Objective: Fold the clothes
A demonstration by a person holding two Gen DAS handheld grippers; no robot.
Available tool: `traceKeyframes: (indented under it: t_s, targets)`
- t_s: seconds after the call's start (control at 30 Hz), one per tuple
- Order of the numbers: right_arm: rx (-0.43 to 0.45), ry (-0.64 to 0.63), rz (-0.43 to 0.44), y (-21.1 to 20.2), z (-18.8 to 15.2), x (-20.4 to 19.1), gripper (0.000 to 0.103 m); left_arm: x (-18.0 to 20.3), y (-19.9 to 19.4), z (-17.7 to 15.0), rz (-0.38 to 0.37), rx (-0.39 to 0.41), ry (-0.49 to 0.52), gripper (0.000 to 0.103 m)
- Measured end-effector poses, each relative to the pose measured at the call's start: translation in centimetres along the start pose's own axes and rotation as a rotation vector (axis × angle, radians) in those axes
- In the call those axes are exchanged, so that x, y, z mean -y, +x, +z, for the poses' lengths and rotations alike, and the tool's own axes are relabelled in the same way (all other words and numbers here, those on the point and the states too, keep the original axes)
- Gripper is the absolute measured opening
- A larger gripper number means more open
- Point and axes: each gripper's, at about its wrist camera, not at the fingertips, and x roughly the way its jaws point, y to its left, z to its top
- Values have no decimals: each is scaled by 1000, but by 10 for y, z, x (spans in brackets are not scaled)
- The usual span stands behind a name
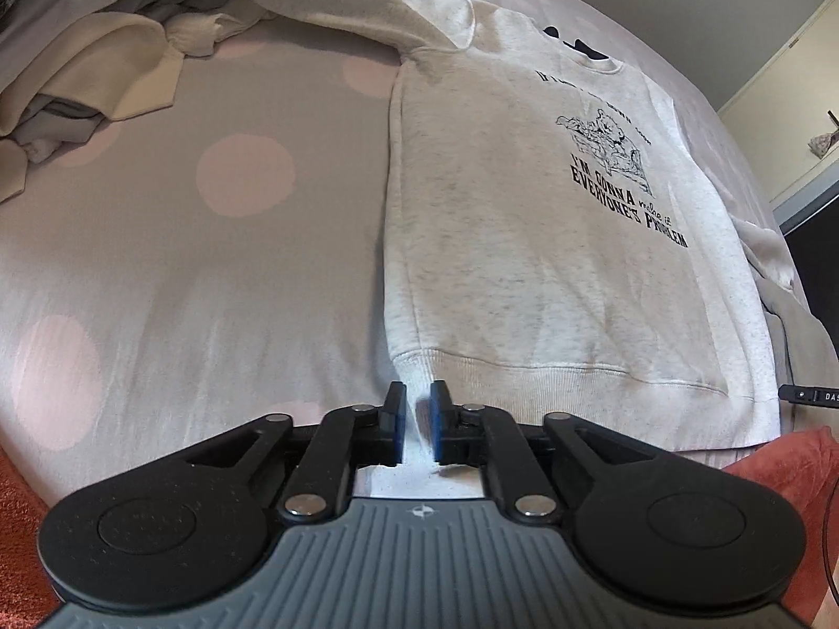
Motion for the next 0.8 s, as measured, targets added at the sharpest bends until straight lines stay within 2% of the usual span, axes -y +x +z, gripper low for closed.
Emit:
traceKeyframes:
  t_s: [0.03,0.07,0.1,0.13,0.33,0.5,0.6,0.63,0.67,0.7,0.73,0.77,0.8]
  targets:
    - [9,-4,-3,-2,1,0,46,1,1,2,5,1,2,28]
    - [18,-9,-6,-4,2,-1,52,1,3,3,12,-2,-3,33]
    - [25,-12,-8,-5,3,-1,52,0,5,4,19,-6,-8,44]
    - [19,-6,-8,-3,5,1,52,-1,8,5,20,-14,-16,49]
    - [-50,83,45,19,9,12,52,-9,28,5,-16,-74,-87,55]
    - [-86,141,129,28,6,20,52,-8,39,2,-50,-110,-111,59]
    - [-95,166,164,31,4,23,47,-6,45,-2,-67,-126,-120,59]
    - [-92,170,174,31,3,24,41,-5,46,-3,-72,-129,-121,59]
    - [-89,173,187,31,2,25,32,-4,45,-4,-65,-124,-116,57]
    - [-80,173,203,30,1,25,27,-3,44,-4,-56,-116,-111,52]
    - [-71,174,219,28,0,26,18,-3,43,-4,-46,-107,-110,38]
    - [-62,173,235,27,-1,27,17,-4,40,-3,-54,-92,-117,27]
    - [-46,169,248,23,-2,27,16,-7,37,-2,-99,-81,-136,11]
